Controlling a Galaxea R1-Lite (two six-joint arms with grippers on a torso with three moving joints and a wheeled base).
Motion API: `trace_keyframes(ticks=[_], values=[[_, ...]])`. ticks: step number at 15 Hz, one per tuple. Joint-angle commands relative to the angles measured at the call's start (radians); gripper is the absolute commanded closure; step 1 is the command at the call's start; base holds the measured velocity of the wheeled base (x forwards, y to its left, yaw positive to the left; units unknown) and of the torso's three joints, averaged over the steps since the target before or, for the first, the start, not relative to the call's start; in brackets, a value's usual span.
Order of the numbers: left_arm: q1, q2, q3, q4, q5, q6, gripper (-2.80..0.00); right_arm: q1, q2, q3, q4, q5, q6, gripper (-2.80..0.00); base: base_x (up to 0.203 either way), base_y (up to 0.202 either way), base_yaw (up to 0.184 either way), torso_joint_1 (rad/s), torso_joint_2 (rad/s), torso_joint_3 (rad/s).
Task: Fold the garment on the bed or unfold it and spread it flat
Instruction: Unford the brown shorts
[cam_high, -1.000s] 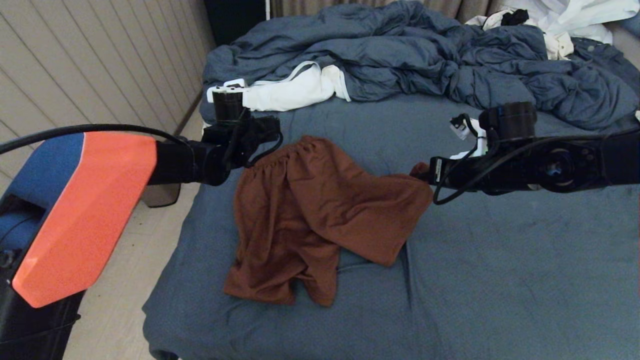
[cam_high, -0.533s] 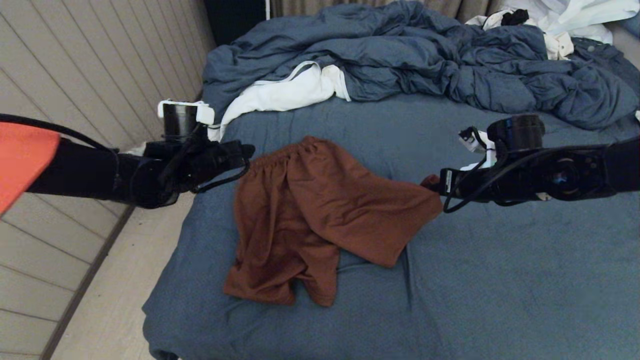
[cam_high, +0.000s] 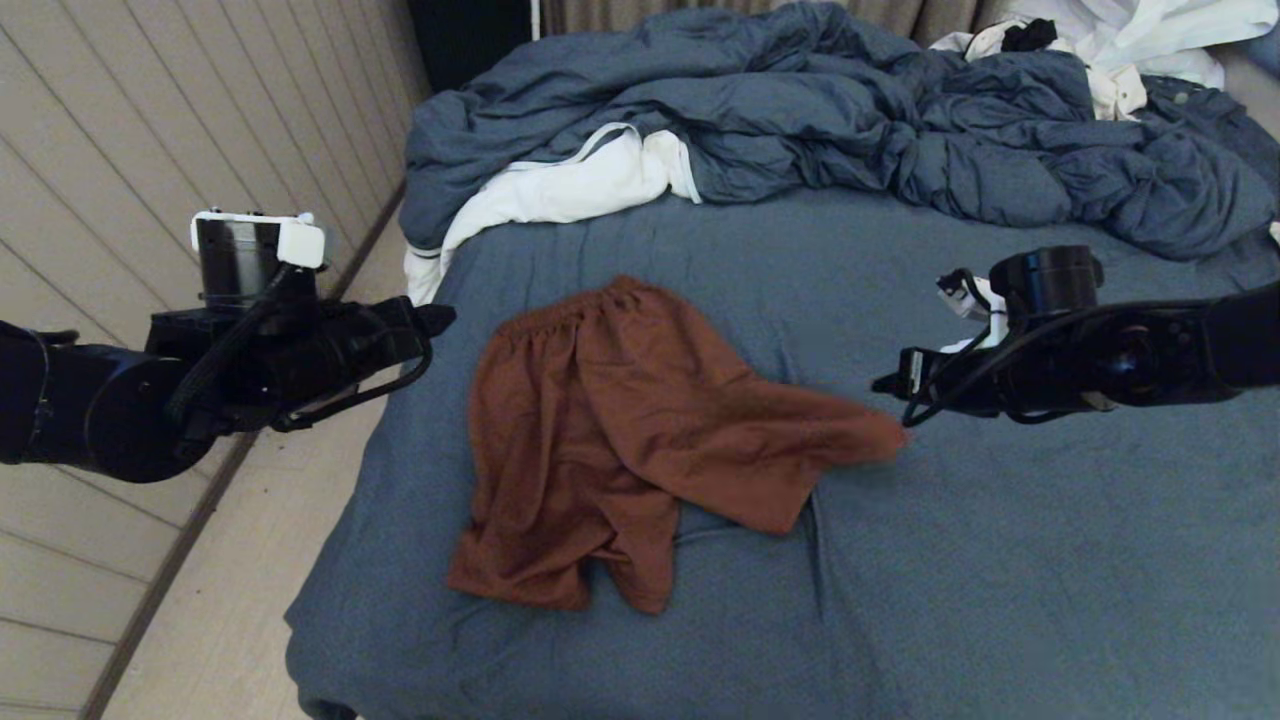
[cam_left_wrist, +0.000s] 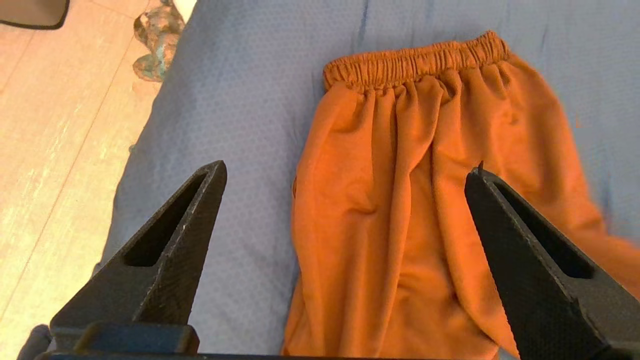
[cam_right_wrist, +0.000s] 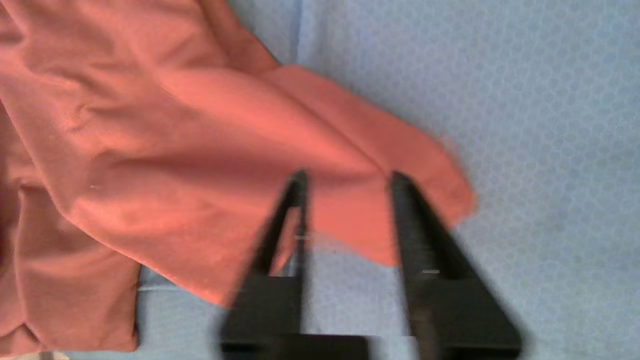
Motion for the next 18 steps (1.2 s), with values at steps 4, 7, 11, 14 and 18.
trace_keyframes(ticks=[4, 7, 11, 14, 18], values=[[-0.006, -0.006, 0.090, -0.019, -0.001, -0.019, -2.80, -0.020, 0.007, -0.022, 0.019, 0.003, -0.044, -2.80, 0.000, 0.000, 0.000, 0.000, 0.00, 0.000], [-0.051, -0.025, 0.228, -0.092, -0.001, -0.033, -2.80, 0.045, -0.051, 0.029, 0.037, 0.008, -0.038, -2.80, 0.000, 0.000, 0.000, 0.000, 0.00, 0.000], [-0.154, 0.011, 0.420, -0.213, -0.001, -0.073, 0.00, 0.269, -0.104, 0.097, 0.080, 0.008, -0.020, 0.00, 0.000, 0.000, 0.000, 0.000, 0.00, 0.000], [-0.199, 0.019, 0.477, -0.235, -0.016, -0.072, 0.00, 0.396, -0.093, 0.121, 0.141, 0.003, -0.024, 0.00, 0.000, 0.000, 0.000, 0.000, 0.00, 0.000], [-0.317, 0.084, 0.507, -0.243, -0.061, -0.074, 0.00, 0.486, -0.002, 0.117, 0.145, -0.001, -0.050, 0.00, 0.000, 0.000, 0.000, 0.000, 0.00, 0.000]])
